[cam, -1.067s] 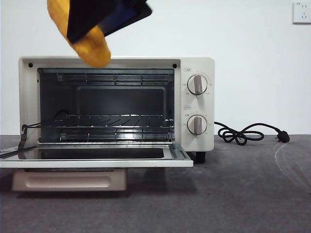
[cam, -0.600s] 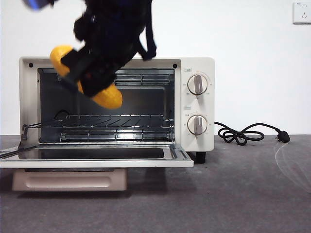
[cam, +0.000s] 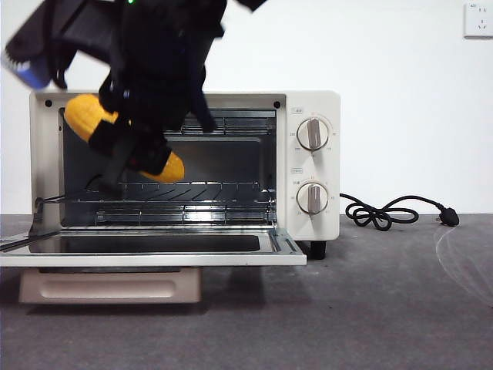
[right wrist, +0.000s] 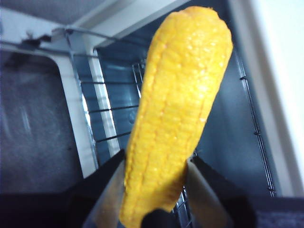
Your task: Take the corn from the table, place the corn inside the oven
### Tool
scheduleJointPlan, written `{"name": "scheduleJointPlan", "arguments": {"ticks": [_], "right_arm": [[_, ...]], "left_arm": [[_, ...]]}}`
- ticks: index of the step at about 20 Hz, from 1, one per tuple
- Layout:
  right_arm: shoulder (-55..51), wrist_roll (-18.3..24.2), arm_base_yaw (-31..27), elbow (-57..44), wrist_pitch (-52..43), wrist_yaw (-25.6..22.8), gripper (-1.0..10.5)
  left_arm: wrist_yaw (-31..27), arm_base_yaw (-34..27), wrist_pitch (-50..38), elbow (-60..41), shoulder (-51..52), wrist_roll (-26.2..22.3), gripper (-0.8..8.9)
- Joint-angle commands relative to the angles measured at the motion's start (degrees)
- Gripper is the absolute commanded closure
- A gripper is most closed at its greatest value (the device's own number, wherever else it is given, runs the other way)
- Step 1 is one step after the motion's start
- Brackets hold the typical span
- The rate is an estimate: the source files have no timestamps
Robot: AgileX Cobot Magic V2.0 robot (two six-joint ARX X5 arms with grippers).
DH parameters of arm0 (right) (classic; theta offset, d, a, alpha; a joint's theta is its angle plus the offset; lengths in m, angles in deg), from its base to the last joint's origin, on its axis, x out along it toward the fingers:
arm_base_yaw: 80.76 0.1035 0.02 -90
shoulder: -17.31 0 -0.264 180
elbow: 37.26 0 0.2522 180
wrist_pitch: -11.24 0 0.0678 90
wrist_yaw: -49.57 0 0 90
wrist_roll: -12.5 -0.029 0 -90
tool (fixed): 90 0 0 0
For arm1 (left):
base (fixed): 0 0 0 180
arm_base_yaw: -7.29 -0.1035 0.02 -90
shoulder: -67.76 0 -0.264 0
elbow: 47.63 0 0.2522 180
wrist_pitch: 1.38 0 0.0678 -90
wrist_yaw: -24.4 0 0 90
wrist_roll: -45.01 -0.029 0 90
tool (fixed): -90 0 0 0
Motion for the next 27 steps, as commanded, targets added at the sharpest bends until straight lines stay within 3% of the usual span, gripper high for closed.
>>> {"name": "scheduleJointPlan", "arguments": {"ticks": [1, 4, 12, 21, 25, 27], "right_arm": [[2.6, 3.87, -0.44, 0.87, -2.91, -3.02, 9.6], [4.28, 5.9, -1.27, 1.86, -5.31, -5.38, 9.6], [4.9, 5.84, -4.17, 4.63, -4.44, -5.55, 9.6], [4.9, 3.58, -5.6, 6.58, 4.13, -1.57, 9.3], [4.9, 1.51, -5.6, 6.58, 6.27, 0.02, 8.2], [4.9, 0.79, -5.6, 6.58, 6.6, 0.02, 8.1]], "left_arm": [[-0.2, 0.0, -0.22, -0.15, 0.24, -0.72, 8.19], [-0.2, 0.0, -0.17, -0.15, 0.24, -0.9, 8.19], [-0.2, 0.0, -0.15, -0.15, 0.24, -0.9, 8.19], [-0.17, 0.0, 0.0, -0.15, 0.24, -0.87, 8.19], [-0.2, 0.0, 0.5, -0.15, 0.22, -0.87, 8.19], [-0.2, 0.0, 0.7, -0.15, 0.22, -0.87, 8.19]]}}
